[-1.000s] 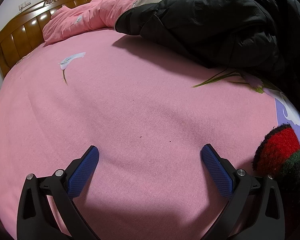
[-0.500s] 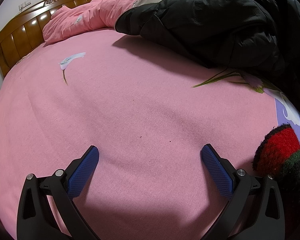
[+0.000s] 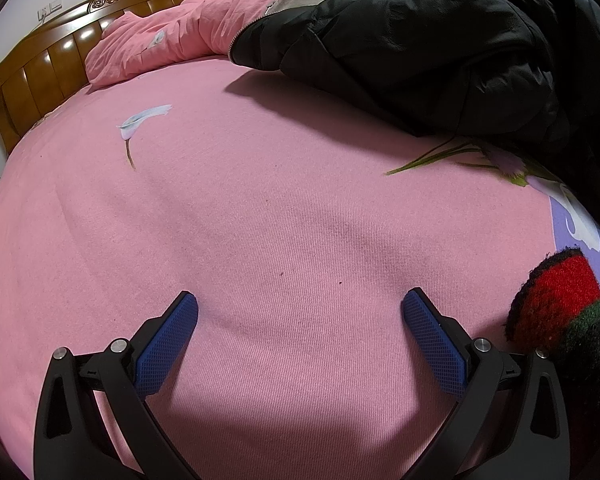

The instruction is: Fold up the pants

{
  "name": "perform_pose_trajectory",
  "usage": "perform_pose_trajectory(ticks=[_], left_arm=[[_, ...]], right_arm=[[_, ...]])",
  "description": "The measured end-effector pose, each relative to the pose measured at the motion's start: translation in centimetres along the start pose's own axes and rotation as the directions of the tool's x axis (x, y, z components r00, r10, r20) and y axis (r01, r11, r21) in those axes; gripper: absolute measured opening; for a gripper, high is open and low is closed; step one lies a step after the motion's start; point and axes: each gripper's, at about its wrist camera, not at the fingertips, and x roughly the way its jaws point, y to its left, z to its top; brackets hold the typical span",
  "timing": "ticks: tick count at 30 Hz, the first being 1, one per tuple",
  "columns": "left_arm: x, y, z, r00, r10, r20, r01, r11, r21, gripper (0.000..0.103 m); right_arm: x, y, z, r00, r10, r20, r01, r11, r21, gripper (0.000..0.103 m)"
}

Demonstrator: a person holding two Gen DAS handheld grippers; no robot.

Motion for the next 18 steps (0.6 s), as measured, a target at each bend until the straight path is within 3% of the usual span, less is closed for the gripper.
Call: perform_pose_trajectory(ticks=[18], left_arm=[[-0.06,0.26,0.05,1.000,-0.006,0.002,0.006,1.000,-0.003,0.101]], right_arm=[[0.00,-0.03,0.01,1.000,0.000,0.000,0.000,1.000,-0.001,0.099]])
